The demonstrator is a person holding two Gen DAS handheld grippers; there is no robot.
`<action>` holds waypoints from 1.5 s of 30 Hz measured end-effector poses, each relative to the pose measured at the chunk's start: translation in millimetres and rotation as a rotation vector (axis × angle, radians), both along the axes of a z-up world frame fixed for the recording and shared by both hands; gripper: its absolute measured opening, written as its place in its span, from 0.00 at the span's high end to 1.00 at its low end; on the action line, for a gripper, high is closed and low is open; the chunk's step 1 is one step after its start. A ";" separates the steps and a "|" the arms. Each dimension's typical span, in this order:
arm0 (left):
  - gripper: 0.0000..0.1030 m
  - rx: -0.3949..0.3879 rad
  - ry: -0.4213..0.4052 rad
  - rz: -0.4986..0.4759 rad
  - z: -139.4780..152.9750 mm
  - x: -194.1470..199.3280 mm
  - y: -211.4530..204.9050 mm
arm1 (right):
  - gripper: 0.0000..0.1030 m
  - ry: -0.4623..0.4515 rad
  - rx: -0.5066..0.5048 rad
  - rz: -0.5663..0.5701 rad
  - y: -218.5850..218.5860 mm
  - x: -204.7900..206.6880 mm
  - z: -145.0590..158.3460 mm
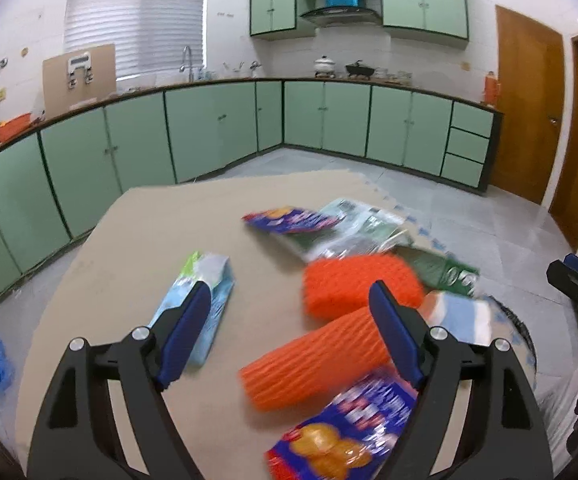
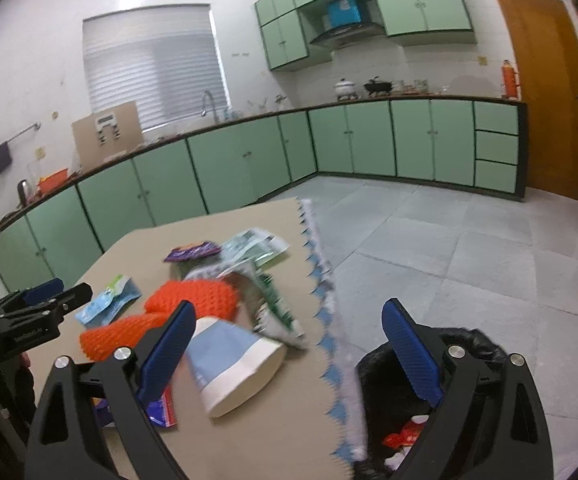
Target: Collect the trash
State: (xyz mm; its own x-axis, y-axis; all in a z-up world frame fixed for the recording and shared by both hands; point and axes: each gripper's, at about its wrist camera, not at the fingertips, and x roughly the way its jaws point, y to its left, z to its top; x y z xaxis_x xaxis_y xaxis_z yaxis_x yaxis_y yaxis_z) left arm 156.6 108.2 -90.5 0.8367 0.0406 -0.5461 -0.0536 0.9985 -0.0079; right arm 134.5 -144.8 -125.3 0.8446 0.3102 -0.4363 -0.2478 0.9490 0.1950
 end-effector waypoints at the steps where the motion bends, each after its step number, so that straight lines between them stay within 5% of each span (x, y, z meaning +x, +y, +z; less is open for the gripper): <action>1: 0.24 -0.005 0.007 0.005 -3.1 -1.1 6.1 | 0.11 0.002 -0.003 0.006 4.0 -0.4 -2.0; 21: 0.20 -0.146 0.160 -0.017 -61.2 -0.6 40.9 | 0.11 0.022 -0.087 0.098 50.9 1.7 -10.2; 23: 0.32 -0.161 0.166 -0.033 -63.3 -0.6 40.8 | 0.11 0.027 -0.094 0.105 53.2 1.9 -12.8; 25: 0.58 -0.168 0.177 -0.048 -65.1 0.1 38.8 | 0.11 0.034 -0.103 0.112 55.9 2.9 -16.0; 28: 0.82 -0.145 0.183 -0.055 -67.4 -0.1 32.8 | 0.11 0.046 -0.106 0.115 58.1 3.2 -22.1; 30: 0.89 -0.136 0.178 -0.047 -67.7 -0.8 31.1 | 0.11 0.056 -0.112 0.112 58.6 3.8 -26.9; 45: 0.96 -0.079 0.073 0.043 -46.5 -17.7 40.5 | 0.11 0.126 -0.100 0.079 70.2 23.9 -51.5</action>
